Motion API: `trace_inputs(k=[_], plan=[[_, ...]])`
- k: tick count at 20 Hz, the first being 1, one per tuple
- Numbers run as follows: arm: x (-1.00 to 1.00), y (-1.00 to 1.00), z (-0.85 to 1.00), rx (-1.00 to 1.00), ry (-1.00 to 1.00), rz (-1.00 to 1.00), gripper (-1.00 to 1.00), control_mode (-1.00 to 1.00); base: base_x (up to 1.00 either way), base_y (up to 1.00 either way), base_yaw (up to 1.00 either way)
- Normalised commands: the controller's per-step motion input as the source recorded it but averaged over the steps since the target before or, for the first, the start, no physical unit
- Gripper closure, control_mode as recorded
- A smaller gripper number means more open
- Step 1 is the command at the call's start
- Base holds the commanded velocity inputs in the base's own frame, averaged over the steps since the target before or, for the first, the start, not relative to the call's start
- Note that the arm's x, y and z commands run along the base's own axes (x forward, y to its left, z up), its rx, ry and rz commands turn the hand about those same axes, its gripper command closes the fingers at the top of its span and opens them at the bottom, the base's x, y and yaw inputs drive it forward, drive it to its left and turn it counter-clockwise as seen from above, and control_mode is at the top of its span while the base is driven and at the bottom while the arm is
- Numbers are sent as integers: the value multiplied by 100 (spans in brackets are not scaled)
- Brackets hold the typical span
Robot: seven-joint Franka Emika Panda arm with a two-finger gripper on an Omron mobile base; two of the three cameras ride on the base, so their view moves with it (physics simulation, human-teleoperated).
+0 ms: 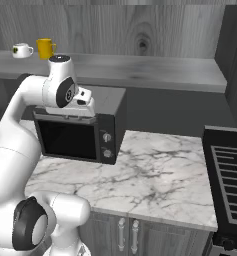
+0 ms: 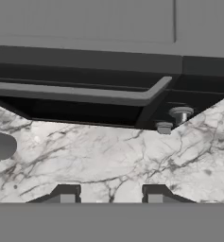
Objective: Pick the mug on the counter and place it in the cabinet with the handle facing the right, like the mugs already inside.
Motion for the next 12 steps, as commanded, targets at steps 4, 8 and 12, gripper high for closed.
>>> trace_inputs(k=[4,8,12], plan=[[-4,0,0,0,0,0,-100,-100,0,0,0],[-22,5,0,0,0,0,-100,-100,0,0,0],[-23,8,-1,0,0,0,-100,-100,0,0,0]])
